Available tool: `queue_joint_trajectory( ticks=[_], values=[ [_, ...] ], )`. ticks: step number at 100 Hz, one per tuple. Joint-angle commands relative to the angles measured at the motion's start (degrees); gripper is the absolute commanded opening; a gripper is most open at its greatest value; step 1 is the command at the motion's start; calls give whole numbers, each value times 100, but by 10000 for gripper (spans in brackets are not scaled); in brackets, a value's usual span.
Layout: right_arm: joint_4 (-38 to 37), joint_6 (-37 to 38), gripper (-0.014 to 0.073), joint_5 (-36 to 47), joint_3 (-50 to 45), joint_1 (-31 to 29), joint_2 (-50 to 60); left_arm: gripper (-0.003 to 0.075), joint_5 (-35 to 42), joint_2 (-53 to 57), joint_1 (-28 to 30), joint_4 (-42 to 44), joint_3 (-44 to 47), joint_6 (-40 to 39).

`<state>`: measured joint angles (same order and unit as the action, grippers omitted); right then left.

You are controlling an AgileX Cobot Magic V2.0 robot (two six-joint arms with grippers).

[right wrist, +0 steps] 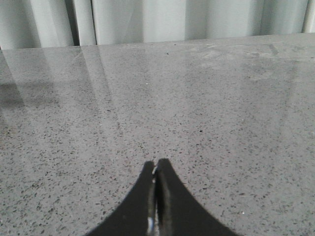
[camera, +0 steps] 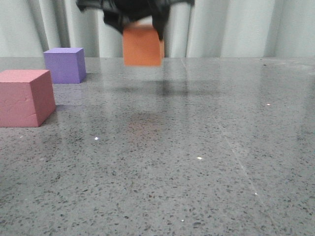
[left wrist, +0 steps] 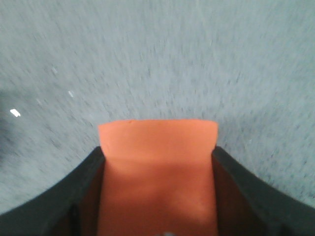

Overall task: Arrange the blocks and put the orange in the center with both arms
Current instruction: 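Carry the orange cube with the left gripper beside the purple cube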

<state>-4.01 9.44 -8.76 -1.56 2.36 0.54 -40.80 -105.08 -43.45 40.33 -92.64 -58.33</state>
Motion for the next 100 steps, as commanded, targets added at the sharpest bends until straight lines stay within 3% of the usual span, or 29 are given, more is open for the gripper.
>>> queue_joint_trajectory(
  ticks=[1,32,60,100],
  values=[
    [2,-49,-61,494,77,-40,148,116,36,616,41,431,-188,1],
    [2,-49,-61,494,77,-40,148,117,-7,1415,686,677,635,1],
    [2,-49,-61,494,77,-40,148,117,796,1787,1431,339,1806,-73],
    [2,-49,-61,494,77,-40,148,117,1352,1753,1591,378,2510,-216]
  ],
)
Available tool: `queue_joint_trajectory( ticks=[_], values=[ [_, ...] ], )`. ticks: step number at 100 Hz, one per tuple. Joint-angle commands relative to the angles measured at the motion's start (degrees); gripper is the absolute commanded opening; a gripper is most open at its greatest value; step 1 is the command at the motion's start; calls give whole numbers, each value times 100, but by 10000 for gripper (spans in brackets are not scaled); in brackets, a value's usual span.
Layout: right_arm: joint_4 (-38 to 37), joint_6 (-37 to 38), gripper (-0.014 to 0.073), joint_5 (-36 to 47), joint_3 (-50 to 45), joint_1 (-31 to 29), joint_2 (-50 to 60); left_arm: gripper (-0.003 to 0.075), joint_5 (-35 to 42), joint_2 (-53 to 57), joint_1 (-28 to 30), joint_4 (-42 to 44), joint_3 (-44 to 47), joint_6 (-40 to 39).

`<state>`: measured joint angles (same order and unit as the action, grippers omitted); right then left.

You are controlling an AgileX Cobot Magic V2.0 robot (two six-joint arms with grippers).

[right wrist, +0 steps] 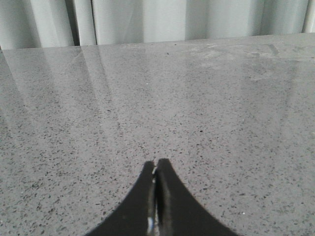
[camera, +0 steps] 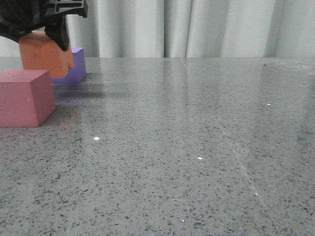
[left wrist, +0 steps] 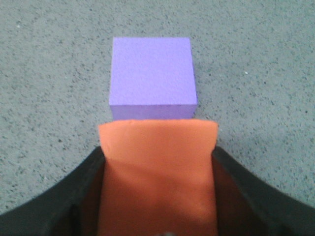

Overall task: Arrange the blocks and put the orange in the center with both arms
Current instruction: 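Carry the orange cube with the left gripper beside the purple cube, then lower the orange cube between purple and pink cubes, open left gripper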

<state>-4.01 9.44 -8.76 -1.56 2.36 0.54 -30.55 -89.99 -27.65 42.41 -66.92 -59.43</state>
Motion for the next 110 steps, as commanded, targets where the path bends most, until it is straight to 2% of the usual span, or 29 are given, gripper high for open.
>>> queue_joint_trajectory(
  ticks=[1,63,73,80,85,90,95,98,110],
  values=[
    [2,-49,-61,494,77,-40,148,117,339,244,10,177,-52,-106],
    [2,-49,-61,494,77,-40,148,134,415,-208,145,140,2,-106],
    [2,-49,-61,494,77,-40,148,234,567,-221,145,128,2,-95],
    [2,-49,-61,494,77,-40,148,382,722,-221,145,101,2,-55],
    [2,-49,-61,494,77,-40,148,524,797,-221,145,87,2,-55],
    [2,-49,-61,494,77,-40,148,631,798,-221,145,40,2,-55],
    [2,-49,-61,494,77,-40,148,702,784,-221,145,14,2,-55],
    [2,-49,-61,494,77,-40,148,719,757,-221,145,14,2,-55],
    [2,-49,-61,494,77,-40,148,693,732,-184,145,25,2,-55]
  ],
)
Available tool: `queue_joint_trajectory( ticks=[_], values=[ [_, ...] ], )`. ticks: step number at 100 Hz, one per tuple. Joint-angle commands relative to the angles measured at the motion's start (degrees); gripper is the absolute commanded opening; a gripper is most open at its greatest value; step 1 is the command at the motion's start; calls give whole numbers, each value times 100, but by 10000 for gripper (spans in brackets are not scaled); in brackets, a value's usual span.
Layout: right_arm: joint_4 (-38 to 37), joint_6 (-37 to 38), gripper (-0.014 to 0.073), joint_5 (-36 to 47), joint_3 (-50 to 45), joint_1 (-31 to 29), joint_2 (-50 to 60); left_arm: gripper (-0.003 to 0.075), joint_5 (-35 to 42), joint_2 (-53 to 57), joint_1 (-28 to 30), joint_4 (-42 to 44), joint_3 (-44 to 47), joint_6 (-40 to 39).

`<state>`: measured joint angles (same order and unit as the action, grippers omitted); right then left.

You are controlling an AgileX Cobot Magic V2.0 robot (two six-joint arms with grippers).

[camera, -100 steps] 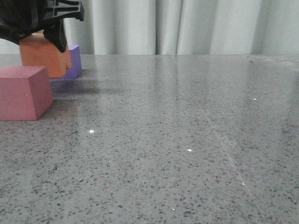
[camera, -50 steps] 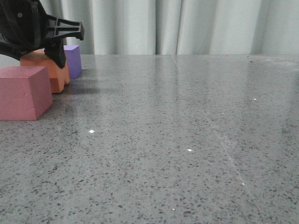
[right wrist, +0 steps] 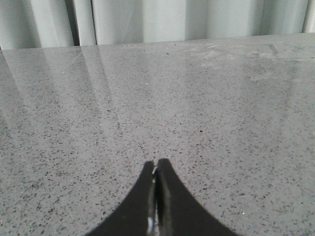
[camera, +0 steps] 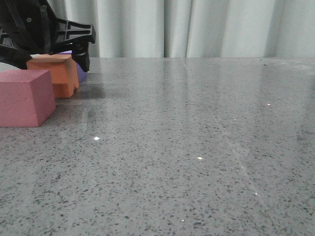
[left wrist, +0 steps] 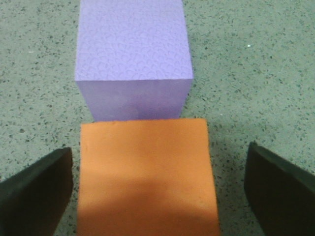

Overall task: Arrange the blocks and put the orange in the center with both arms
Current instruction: 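Lower the orange cube between purple and pink cubes, open left gripper, then lift the left gripper away from the cubes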

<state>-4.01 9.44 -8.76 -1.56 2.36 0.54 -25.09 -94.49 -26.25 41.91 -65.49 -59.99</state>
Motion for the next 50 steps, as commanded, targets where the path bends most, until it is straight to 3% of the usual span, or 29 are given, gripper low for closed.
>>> queue_joint_trajectory(
  ticks=[1,22,50],
  values=[
    [2,-49,-61,494,77,-40,148,693,185,280,5,75,-140,0],
    [2,-49,-61,494,77,-40,148,693,109,761,5,96,-140,9],
    [2,-49,-61,494,77,-40,148,693,-115,2178,5,355,103,9]
  ],
)
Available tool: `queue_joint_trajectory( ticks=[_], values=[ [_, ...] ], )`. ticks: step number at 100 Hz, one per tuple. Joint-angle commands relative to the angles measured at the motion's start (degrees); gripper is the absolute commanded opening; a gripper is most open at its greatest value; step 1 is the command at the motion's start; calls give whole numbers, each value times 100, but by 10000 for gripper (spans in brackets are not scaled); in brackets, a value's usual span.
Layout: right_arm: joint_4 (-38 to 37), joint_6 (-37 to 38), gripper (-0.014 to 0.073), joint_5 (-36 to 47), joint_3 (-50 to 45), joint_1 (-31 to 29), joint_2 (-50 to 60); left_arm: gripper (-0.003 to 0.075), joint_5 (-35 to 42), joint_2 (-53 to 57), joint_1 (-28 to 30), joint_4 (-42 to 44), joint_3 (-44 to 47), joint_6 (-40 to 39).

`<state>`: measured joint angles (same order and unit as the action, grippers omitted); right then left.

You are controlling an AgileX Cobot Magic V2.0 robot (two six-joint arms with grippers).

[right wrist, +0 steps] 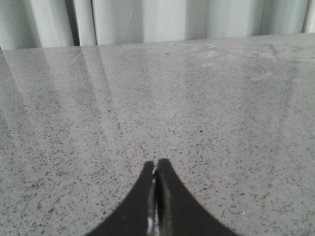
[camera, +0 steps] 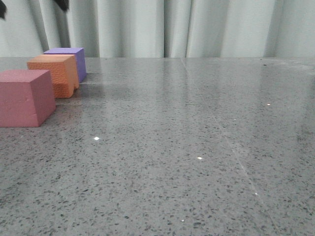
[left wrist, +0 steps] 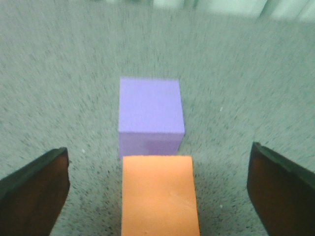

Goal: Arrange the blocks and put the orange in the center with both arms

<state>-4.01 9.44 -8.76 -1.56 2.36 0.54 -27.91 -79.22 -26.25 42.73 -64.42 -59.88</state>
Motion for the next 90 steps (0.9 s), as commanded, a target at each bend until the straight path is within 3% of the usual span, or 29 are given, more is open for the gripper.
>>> queue_joint_trajectory(
  ticks=[1,27,39,53,84,90],
  values=[
    [2,-49,-61,494,77,-40,148,693,167,738,5,285,32,-2],
    [2,-49,-61,494,77,-40,148,691,171,2420,5,850,1172,-2],
    [2,-49,-61,494,77,-40,148,640,171,3173,5,1211,1883,-2],
    [2,-49,-61,494,77,-40,148,484,171,3986,5,1343,2660,-2],
    [2,-49,-61,494,77,-40,148,0,72,4939,5,1382,3593,-2],
    [2,-49,-61,494,77,-40,148,-19,-58,4939,5,1382,3603,-2]
  ],
)
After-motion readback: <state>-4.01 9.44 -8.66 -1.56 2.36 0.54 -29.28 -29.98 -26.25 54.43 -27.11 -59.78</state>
